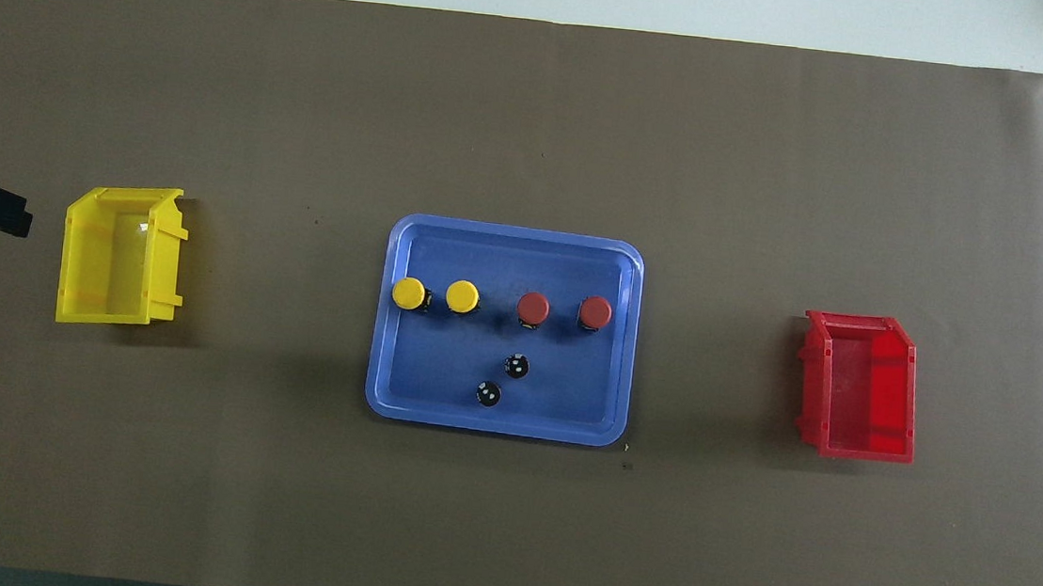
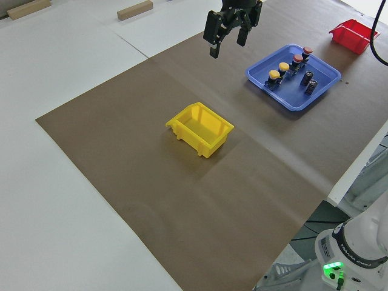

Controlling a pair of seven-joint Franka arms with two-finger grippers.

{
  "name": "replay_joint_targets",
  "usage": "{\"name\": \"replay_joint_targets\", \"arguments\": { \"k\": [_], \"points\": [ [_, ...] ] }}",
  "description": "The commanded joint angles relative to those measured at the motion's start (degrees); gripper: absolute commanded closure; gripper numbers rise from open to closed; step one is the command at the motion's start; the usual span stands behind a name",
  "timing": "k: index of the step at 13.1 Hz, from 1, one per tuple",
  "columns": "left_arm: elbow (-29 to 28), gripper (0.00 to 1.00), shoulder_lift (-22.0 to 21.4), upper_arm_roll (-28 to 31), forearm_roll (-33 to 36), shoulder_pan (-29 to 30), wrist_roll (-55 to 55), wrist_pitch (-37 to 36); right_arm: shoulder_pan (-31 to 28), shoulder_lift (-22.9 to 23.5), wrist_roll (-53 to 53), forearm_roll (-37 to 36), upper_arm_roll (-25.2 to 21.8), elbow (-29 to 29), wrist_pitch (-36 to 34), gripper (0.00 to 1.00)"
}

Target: Sort red and yellow buttons by color

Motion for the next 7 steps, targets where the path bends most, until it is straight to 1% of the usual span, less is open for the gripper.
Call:
{"name": "replay_joint_targets", "arguments": {
  "k": [1, 7],
  "points": [
    [-0.9, 0.00, -1.3, 0.3, 0.9, -0.3, -0.7, 0.7, -0.1, -1.1, -0.8, 0.6, 0.0, -1.0, 0.1, 0.00],
    [-1.0, 0.00, -1.3, 0.8, 1.0, 1.1, -0.2, 1.5, 0.0, -1.1, -0.7, 0.7, 0.1, -1.1, -0.5, 0.00]
  ]
}}
